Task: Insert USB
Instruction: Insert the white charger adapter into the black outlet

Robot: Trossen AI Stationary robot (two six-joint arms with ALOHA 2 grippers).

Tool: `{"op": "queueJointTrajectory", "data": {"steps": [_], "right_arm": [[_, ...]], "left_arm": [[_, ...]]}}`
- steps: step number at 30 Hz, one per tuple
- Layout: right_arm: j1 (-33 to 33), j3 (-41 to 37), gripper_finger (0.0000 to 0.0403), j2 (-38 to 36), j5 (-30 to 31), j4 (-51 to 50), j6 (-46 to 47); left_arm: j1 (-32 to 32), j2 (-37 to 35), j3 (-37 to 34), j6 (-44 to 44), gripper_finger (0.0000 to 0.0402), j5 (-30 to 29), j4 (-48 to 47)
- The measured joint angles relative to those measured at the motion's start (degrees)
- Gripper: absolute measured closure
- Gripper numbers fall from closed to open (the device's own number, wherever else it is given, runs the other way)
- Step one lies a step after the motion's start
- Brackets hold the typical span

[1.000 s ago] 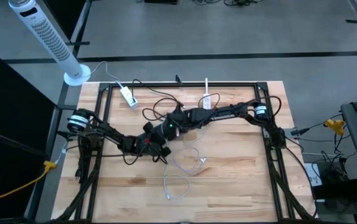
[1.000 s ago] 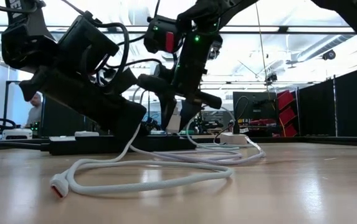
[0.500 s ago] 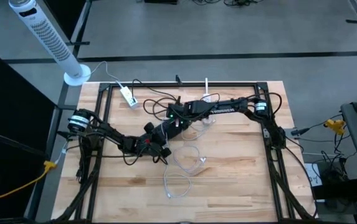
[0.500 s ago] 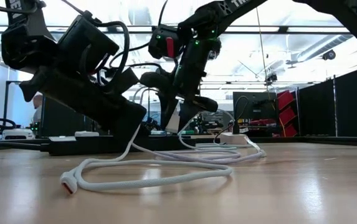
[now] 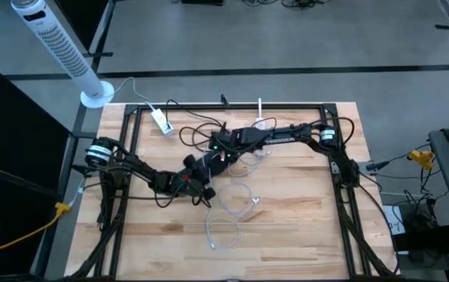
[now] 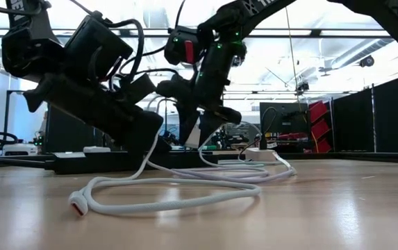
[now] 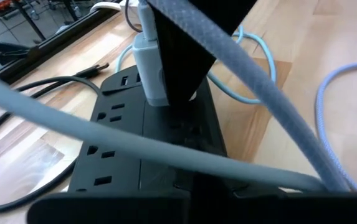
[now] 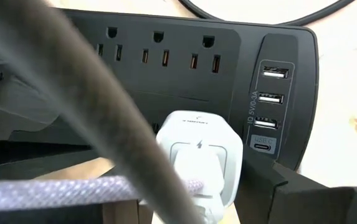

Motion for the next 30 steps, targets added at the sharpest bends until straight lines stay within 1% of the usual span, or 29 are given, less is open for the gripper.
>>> {"op": "queueJointTrajectory", "data": {"steps": [2, 5, 7, 8, 10, 12, 13, 18, 21, 22, 24, 27, 30], "right_arm": [[0.77, 0.04, 0.026, 0.51, 1.64, -0.21, -0.19], [0.94, 0.11, 0.026, 0.79, 1.41, -1.0, -0.49], [0.97, 0.17, 0.026, 0.81, 1.24, -1.97, -0.53], [0.97, 0.17, 0.026, 0.73, 1.1, -2.47, -0.6], [0.96, 0.17, 0.026, 0.53, 1.45, -3.03, -1.04], [0.69, 0.15, 0.026, 0.42, 2.11, -3.8, -1.29], [0.57, 0.13, 0.026, 0.4, 2.24, -3.88, -1.41], [0.46, 0.13, 0.026, 0.4, 2.1, -4.26, -2.47], [0.4, 0.13, 0.026, 0.4, 1.46, -4.3, -2.67], [0.4, 0.13, 0.026, 0.4, 1.41, -4.28, -2.69], [0.46, 0.13, 0.026, 0.4, 1.47, -4.31, -2.7], [0.46, 0.13, 0.026, 0.4, 1.13, -4.26, -2.74], [0.46, 0.11, 0.026, 0.38, 1.23, -4.74, -2.65]], "left_arm": [[0.0, 0.0, 0.3, 0.21, 0.0398, 0.1, -0.12], [0.0, -0.31, 0.96, 1.67, 0.04, 0.41, -0.56], [-0.08, -1.66, 1.49, 1.88, 0.04, 1.62, -1.97], [-0.22, -2.85, 1.76, 2.3, 0.0401, 3.3, -2.93], [-0.97, -5.57, 2.02, 3.84, 0.0401, 9.37, -6.9], [-1.19, -9.43, 2.4, 5.52, 0.0402, 12.71, -11.99], [-0.85, -11.89, 2.84, 6.08, 0.0402, 13.03, -13.97], [-0.72, -20.63, 3.09, 4.5, 0.0401, 11.68, -28.82], [0.1, -23.61, 2.7, 4.06, 0.0401, 6.33, -32.02], [0.67, -23.63, 2.14, 3.94, 0.0401, 5.49, -32.74], [2.41, -22.97, 0.8, 3.94, 0.0401, 5.88, -33.32], [6.05, -19.98, -0.43, 3.81, 0.0401, 6.27, -31.42], [8.05, -15.6, -0.58, 3.78, 0.0401, 5.79, -27.36]]}}
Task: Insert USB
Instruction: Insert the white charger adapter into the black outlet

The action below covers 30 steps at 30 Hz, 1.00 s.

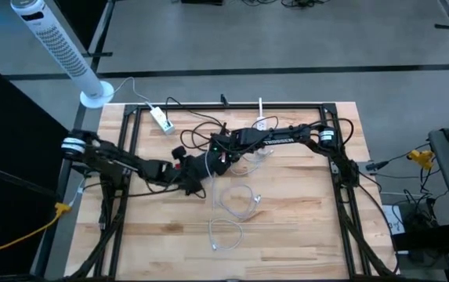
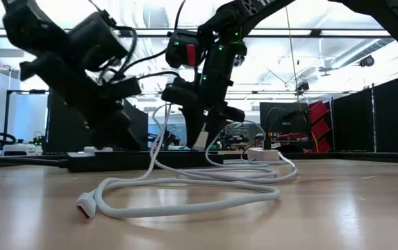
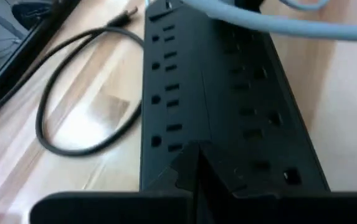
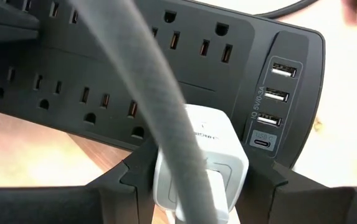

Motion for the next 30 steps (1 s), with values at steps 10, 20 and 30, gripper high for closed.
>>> {"op": "queueJointTrajectory", "data": {"steps": [10, 20, 30], "right_arm": [[-1.22, 2.62, 0.026, 0.04, -1.07, -3.39, 0.1], [-3.12, 5.86, 0.026, 0.34, -3.38, -6.97, -0.09], [-3.15, 9.11, 0.026, 0.98, -2.18, -8.94, -0.14]], "left_arm": [[-1.38, 12.64, 0.33, 0.74, 0.0401, -8.03, 16.11], [-3.57, 13.7, 0.07, 0.04, 0.0401, -8.83, 19.71], [-3.66, 14.39, -0.04, 0.26, 0.0401, -8.73, 22.29]]}}
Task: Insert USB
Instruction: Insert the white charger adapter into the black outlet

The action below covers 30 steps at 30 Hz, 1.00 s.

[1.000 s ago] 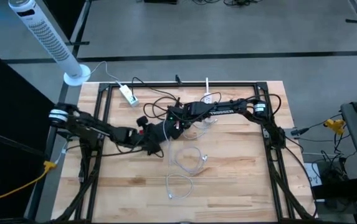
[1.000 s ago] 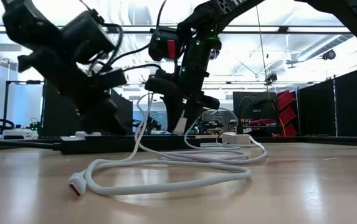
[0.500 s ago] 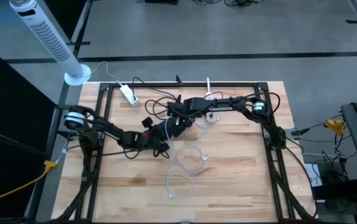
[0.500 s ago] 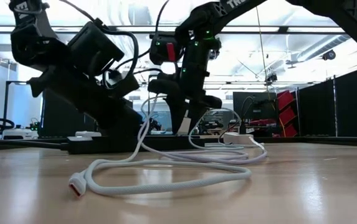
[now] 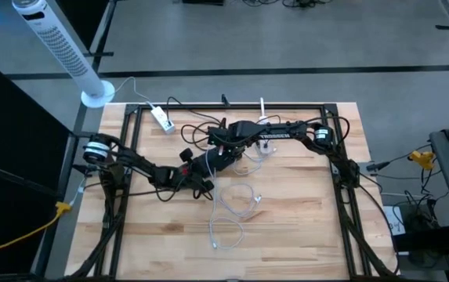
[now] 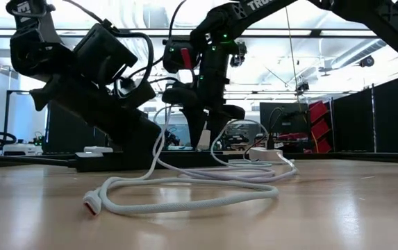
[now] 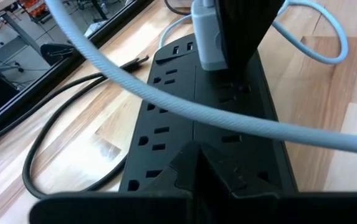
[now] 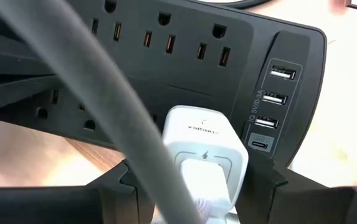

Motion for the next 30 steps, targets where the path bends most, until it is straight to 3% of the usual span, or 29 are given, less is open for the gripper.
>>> {"op": "queueJointTrajectory", "data": {"steps": [7, 13, 18, 23, 30], "right_arm": [[0.19, 0.52, 0.026, 4.56, 1.83, 1.29, -0.31], [2.23, 0.42, 0.026, 5.37, 7.09, 1.51, 0.34], [2.6, 0.24, 0.026, 5.59, 6.47, 1.55, 0.65], [2.63, 0.22, 0.026, 5.01, 6.08, 1.4, -1.68], [6.23, -0.46, 0.026, 0.4, 10.71, 1.38, -8.88]], "left_arm": [[0.0, 0.14, -0.09, 0.55, 0.0401, 0.46, 1.03], [0.0, 0.15, -0.09, 0.2, 0.0401, 0.45, 0.89], [0.0, 0.15, -0.09, 0.1, 0.0401, 0.74, 0.94], [0.0, -0.03, -0.04, 0.37, 0.0401, 0.89, 0.4], [-0.34, -2.27, 0.14, -0.71, 0.0401, 2.32, -4.82]]}}
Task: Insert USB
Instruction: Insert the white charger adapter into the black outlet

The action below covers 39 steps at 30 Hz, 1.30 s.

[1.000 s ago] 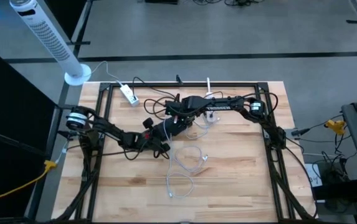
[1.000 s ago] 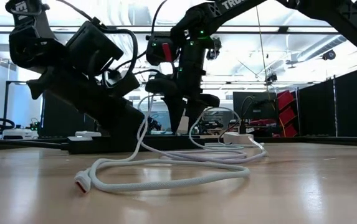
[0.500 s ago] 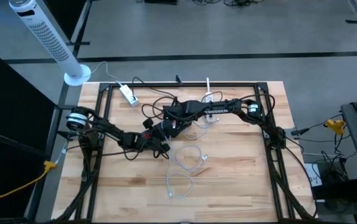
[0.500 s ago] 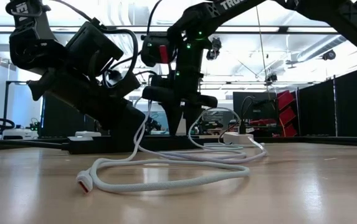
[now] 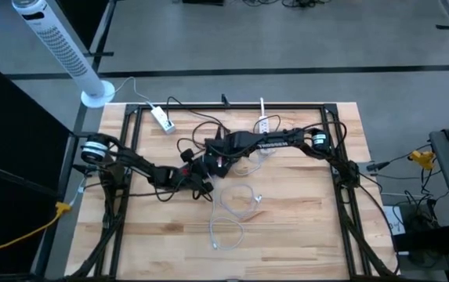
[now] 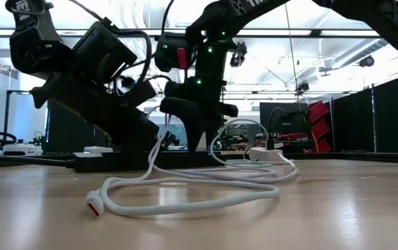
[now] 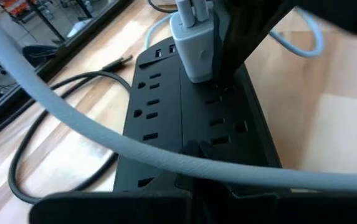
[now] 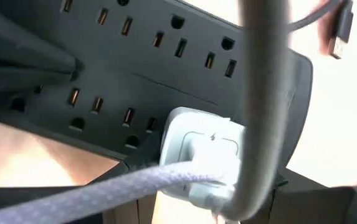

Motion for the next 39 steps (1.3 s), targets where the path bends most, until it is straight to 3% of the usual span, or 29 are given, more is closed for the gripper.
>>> {"op": "queueJointTrajectory", "data": {"steps": [5, 8, 12, 16, 22, 30, 39], "right_arm": [[2.41, 0.09, 0.0254, -0.17, -0.57, -2.21, -5.12], [3.45, -0.15, 0.02, -2.95, 0.13, -6.31, -8.25], [4.76, 0.46, 0.013, -9.19, 0.85, -4.47, -11.97], [5.83, -0.19, 0.0096, -8.9, -0.05, -4.34, -17.89], [7.18, -1.54, 0.0102, -9.72, -2.46, -1.45, -25.58], [10.54, -4.23, 0.0134, -8.34, -12.42, 1.84, -32.15], [13.76, -4.27, 0.0155, -4.37, -13.74, 6.06, -34.88]], "left_arm": [[-0.95, -4.0, 0.01, -1.67, 0.0401, 3.48, -6.0], [-2.66, -5.74, -0.12, -2.13, 0.0401, 3.84, -9.74], [-4.39, -6.24, -0.16, -4.27, 0.0401, 2.67, -11.99], [-6.75, -6.26, -0.18, -5.11, 0.0401, 1.92, -12.53], [-13.16, -6.77, -0.25, -4.03, 0.0401, 2.87, -12.73], [-20.36, -7.16, -0.29, -6.33, 0.0401, 3.23, -13.3], [-21.53, -7.42, -0.29, -8.34, 0.0401, 3.84, -13.14]]}}
